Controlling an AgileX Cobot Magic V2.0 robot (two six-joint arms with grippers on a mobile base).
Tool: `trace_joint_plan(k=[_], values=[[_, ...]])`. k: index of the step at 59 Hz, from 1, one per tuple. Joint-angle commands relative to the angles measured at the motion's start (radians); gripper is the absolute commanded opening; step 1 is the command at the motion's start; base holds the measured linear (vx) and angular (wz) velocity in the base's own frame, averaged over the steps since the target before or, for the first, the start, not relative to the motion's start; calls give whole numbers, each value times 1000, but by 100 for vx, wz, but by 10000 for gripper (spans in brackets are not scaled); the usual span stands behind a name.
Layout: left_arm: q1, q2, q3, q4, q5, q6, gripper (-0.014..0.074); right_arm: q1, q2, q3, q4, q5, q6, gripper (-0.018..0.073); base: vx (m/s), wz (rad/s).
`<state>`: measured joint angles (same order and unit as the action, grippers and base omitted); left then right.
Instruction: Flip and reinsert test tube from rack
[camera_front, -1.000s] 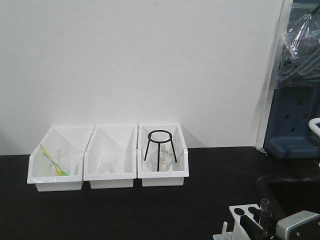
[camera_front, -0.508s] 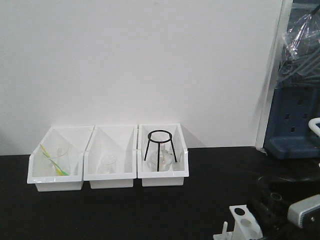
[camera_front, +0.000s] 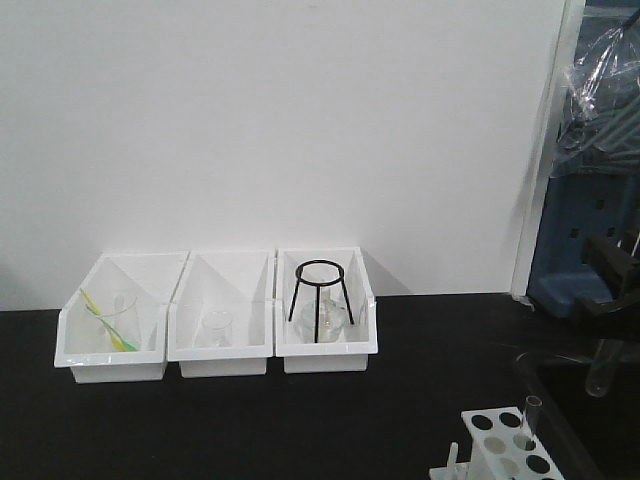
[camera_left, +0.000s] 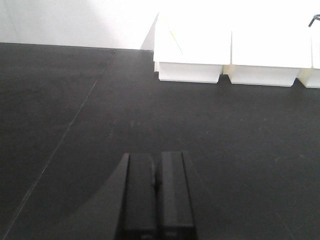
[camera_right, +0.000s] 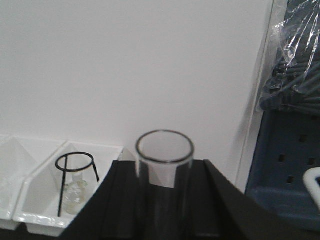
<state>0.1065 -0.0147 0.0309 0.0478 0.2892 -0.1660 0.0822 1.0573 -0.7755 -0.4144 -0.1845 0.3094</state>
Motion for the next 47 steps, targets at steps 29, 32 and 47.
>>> trace_joint_plan(k=[29, 32, 47], values=[[-7, -3, 2, -4, -87, 0, -6, 0, -41, -58, -1255, 63, -262, -8, 0, 0], [-7, -3, 2, -4, -87, 0, -6, 0, -42, -59, -1225, 67, -208, -8, 0, 0], [-7, -3, 2, -4, -87, 0, -6, -3, -43, -89, -525, 167, 689, -8, 0, 0]])
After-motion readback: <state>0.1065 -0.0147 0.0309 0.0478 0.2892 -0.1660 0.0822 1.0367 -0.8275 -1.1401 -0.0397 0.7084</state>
